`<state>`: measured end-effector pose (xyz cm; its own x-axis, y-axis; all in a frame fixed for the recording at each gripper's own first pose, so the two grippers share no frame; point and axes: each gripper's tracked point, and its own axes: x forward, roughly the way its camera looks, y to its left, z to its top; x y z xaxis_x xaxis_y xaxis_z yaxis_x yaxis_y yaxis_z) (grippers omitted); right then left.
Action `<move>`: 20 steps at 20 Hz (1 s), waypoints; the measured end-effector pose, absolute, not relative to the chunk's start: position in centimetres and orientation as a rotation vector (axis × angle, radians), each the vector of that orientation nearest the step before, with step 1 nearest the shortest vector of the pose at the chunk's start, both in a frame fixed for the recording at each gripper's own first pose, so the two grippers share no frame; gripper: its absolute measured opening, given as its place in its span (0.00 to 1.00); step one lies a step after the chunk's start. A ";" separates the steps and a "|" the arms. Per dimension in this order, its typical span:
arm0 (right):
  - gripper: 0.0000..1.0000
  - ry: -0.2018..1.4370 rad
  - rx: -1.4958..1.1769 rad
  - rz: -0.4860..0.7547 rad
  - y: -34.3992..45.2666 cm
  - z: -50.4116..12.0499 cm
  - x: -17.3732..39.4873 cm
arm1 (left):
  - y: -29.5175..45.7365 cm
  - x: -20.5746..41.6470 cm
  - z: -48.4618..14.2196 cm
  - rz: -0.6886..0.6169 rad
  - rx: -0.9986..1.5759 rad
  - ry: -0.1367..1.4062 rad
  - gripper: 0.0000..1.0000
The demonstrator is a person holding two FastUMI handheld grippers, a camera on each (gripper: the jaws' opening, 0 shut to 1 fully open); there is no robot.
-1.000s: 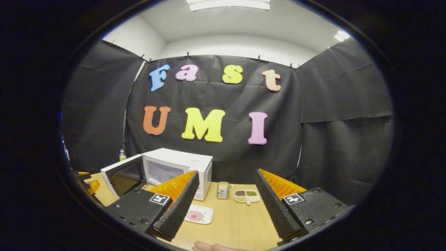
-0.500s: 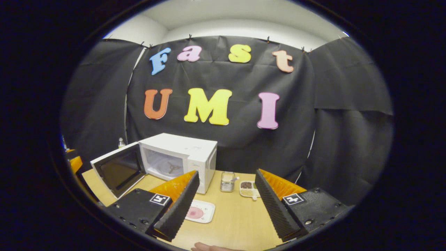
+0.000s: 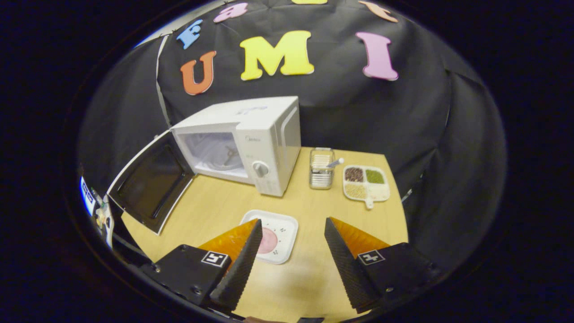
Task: Open the microwave oven with the left hand, put the food in, and close the microwave oven.
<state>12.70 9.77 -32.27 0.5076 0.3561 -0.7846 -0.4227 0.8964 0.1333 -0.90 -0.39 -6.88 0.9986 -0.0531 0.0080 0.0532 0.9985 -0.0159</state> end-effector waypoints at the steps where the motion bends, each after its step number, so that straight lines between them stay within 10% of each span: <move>1: 0.79 0.991 -0.053 0.495 10.2 -33.9 12.6 | -0.6 -0.7 -6.4 -0.056 -0.018 -0.021 0.94; 16: 0.32 1.490 0.115 0.580 11.1 -49.0 13.1 | 1.4 2.5 -10.2 0.030 -0.005 0.073 0.93; 18: 0.02 1.537 0.102 0.583 10.7 -50.1 12.9 | 1.7 2.6 -11.0 0.043 -0.002 0.103 0.94; 20: 0.00 1.570 0.137 0.585 10.9 -50.4 13.2 | 1.7 2.4 -11.2 0.048 -0.005 0.105 0.94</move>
<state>13.24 10.93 -50.37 -0.1029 0.4303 -0.8968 -0.2609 0.8583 0.4418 2.41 1.70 -11.18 0.9933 0.0479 -0.1048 -0.0484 0.9988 -0.0021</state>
